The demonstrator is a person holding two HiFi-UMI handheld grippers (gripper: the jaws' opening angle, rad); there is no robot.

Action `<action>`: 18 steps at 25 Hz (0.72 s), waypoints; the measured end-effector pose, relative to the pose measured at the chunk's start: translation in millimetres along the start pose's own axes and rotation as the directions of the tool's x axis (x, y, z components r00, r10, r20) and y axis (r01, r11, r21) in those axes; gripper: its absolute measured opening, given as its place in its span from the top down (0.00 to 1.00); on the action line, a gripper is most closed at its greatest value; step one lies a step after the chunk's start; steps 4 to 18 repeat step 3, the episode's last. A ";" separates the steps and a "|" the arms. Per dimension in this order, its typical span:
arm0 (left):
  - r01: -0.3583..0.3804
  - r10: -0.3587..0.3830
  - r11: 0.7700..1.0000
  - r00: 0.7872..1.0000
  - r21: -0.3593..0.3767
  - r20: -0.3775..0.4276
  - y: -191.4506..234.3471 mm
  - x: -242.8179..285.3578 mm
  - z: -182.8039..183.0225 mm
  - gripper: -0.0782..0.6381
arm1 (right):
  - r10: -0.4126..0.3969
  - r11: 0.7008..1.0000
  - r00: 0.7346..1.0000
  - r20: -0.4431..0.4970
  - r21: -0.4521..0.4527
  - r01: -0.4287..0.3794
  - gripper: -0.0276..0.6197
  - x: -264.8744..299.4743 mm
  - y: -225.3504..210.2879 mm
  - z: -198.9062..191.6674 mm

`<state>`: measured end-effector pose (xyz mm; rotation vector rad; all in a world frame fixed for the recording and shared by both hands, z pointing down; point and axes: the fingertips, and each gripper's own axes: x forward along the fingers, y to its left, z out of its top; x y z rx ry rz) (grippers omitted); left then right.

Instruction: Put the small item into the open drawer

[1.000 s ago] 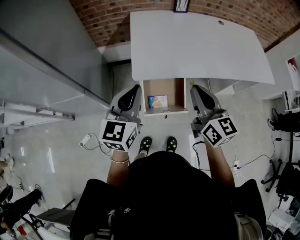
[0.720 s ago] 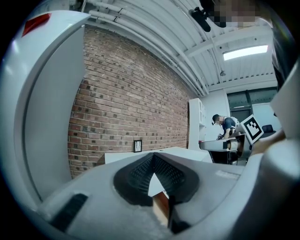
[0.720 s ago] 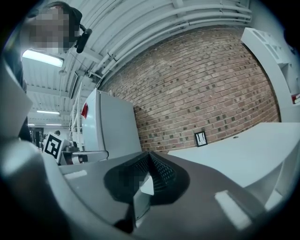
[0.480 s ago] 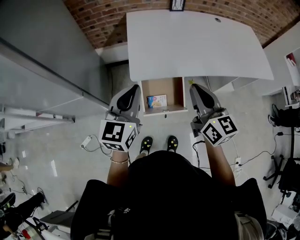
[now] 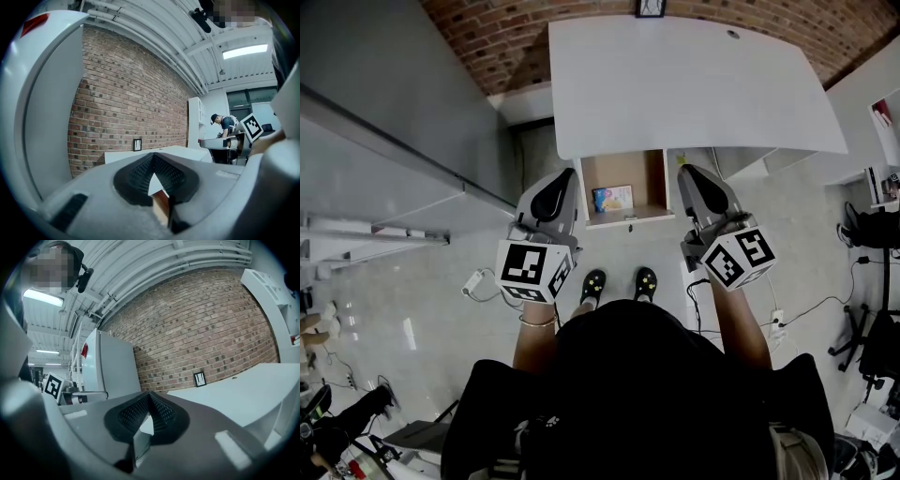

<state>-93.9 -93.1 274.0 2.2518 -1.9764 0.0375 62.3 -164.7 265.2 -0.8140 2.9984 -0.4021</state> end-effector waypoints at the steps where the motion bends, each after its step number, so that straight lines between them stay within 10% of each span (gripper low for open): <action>1: 0.001 -0.001 1.000 1.000 0.000 0.000 -0.1 0.4 -0.6 0.90 | 0.000 1.000 1.000 0.000 0.000 0.000 0.94 0.2 -0.4 -0.4; 18: 0.002 -0.002 1.000 1.000 0.001 -0.001 -0.5 1.2 -1.6 0.90 | 0.000 1.000 1.000 0.001 0.000 0.000 0.94 0.4 -1.4 -1.1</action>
